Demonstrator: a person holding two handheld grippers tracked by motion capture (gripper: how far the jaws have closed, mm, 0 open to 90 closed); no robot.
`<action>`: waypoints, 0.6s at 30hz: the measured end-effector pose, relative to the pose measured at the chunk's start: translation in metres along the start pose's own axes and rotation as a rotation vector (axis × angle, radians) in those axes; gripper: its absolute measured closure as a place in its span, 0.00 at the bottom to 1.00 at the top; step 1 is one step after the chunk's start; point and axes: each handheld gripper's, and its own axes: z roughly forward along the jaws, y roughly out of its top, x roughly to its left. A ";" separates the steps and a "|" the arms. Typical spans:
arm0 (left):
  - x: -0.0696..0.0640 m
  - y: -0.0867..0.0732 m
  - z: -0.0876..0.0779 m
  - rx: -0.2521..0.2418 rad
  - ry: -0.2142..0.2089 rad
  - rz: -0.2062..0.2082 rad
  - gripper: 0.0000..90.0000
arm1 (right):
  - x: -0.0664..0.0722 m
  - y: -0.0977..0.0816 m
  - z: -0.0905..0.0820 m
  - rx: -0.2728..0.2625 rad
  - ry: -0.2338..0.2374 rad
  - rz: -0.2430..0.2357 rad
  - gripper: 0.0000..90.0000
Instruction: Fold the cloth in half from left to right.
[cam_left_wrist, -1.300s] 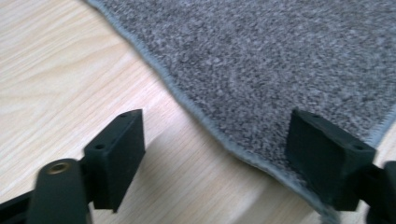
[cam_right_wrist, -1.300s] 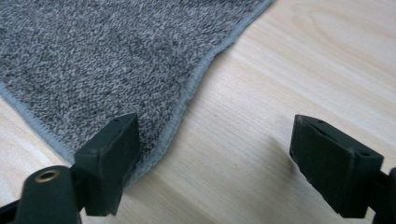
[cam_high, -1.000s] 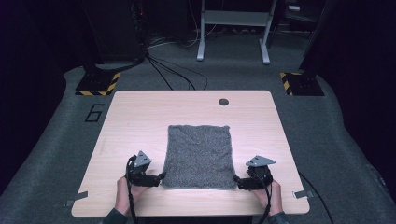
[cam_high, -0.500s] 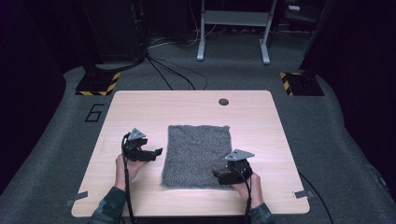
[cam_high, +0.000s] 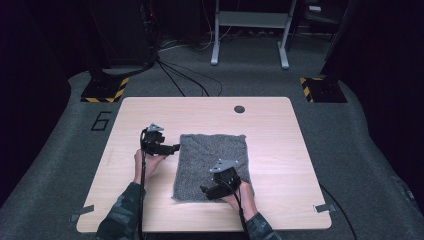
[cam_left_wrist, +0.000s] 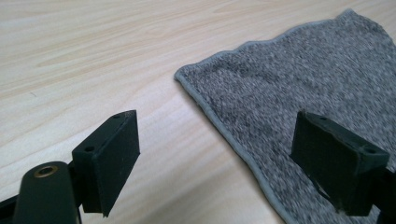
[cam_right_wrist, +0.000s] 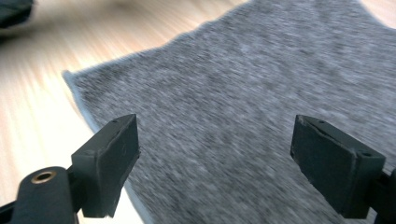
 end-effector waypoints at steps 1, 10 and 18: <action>0.001 0.001 0.004 -0.005 0.003 -0.007 0.17 | 0.002 0.002 0.003 0.001 0.014 -0.006 0.17; 0.004 0.013 0.032 0.047 -0.002 -0.006 0.17 | 0.033 0.021 0.030 0.035 0.079 -0.067 0.17; 0.003 0.021 0.050 0.107 0.028 0.030 0.18 | 0.061 0.029 0.049 0.054 0.119 -0.126 0.23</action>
